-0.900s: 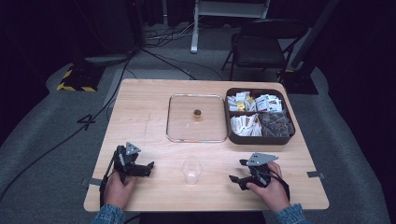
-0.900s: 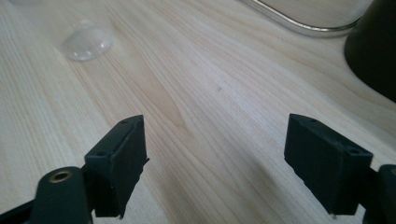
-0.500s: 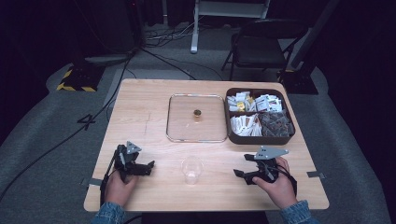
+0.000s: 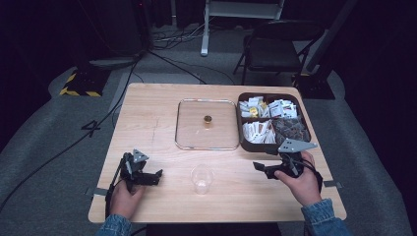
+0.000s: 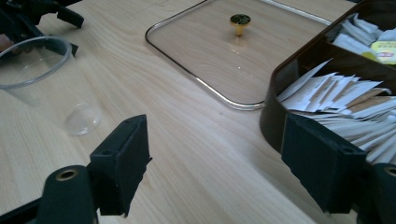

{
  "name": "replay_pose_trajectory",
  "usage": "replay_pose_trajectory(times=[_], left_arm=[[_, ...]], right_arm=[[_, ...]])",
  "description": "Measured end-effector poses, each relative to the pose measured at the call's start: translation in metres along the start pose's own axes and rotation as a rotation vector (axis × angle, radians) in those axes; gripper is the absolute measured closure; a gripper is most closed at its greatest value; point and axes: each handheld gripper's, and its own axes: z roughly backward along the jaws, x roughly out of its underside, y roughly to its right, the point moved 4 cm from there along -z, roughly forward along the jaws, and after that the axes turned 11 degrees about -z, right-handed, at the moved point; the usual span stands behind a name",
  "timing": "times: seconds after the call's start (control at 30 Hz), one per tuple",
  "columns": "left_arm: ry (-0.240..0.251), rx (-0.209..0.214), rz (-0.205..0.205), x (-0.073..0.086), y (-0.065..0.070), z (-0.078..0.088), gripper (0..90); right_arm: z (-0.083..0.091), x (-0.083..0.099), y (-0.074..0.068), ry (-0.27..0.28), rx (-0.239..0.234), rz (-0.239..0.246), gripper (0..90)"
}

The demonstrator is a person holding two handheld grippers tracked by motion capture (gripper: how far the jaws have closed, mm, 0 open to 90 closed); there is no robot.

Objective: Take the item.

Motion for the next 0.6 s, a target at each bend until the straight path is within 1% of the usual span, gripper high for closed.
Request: replay_pose_trajectory(times=[0.07, 0.1, 0.13, 0.17, 0.2, 0.27, 0.3, 0.33, 0.37, 0.4, 0.43, 0.47, 0.5, 0.53, 0.6], left_arm=[[-0.003, -0.001, -0.002, 0.000, 0.000, 0.000, 0.5], [-0.003, -0.001, -0.002, 0.000, 0.000, 0.000, 0.5], [-0.002, -0.002, 0.000, 0.000, 0.000, 0.000, 0.5], [-0.001, 0.000, 0.003, 0.000, 0.001, 0.000, 0.5], [-0.002, 0.000, 0.004, 0.001, 0.001, 0.001, 0.5], [-0.002, 0.000, 0.005, 0.001, 0.001, 0.001, 0.5], [-0.002, 0.000, 0.004, 0.001, 0.001, 0.001, 0.5], [-0.002, 0.000, 0.004, 0.001, 0.001, 0.001, 0.5], [-0.003, 0.000, 0.005, 0.001, 0.001, 0.001, 0.5], [-0.003, 0.000, 0.005, 0.001, 0.001, 0.001, 0.5], [-0.002, 0.000, 0.004, 0.001, 0.001, 0.001, 0.5], [-0.002, 0.000, 0.004, 0.001, 0.001, 0.001, 0.5], [-0.002, 0.000, 0.005, 0.001, 0.001, 0.001, 0.5], [-0.002, 0.000, 0.005, 0.001, 0.001, 0.001, 0.5], [-0.002, 0.000, 0.003, 0.001, 0.001, 0.001, 0.5]], right_arm=[[0.003, -0.006, 0.009, 0.014, 0.007, -0.017, 25.7], [0.003, -0.006, 0.009, 0.014, 0.007, -0.017, 25.7], [0.004, -0.008, 0.013, 0.017, 0.014, -0.021, 25.8], [0.007, -0.012, 0.020, 0.019, 0.031, -0.025, 26.1], [0.007, -0.012, 0.020, 0.019, 0.031, -0.025, 26.1], [0.009, -0.016, 0.028, 0.026, 0.048, -0.024, 26.6], [0.011, -0.021, 0.035, 0.031, 0.060, -0.030, 26.9], [0.011, -0.021, 0.035, 0.031, 0.060, -0.030, 27.3], [0.013, -0.025, 0.042, 0.039, 0.074, -0.031, 28.7], [0.013, -0.025, 0.042, 0.039, 0.074, -0.031, 28.7], [0.016, -0.030, 0.050, 0.046, 0.088, -0.036, 29.2], [0.016, -0.030, 0.050, 0.046, 0.088, -0.036, 29.2], [0.019, -0.034, 0.058, 0.052, 0.103, -0.045, 29.4], [0.019, -0.034, 0.058, 0.052, 0.103, -0.045, 29.4], [0.020, -0.037, 0.066, 0.056, 0.115, -0.055, 30.2]])
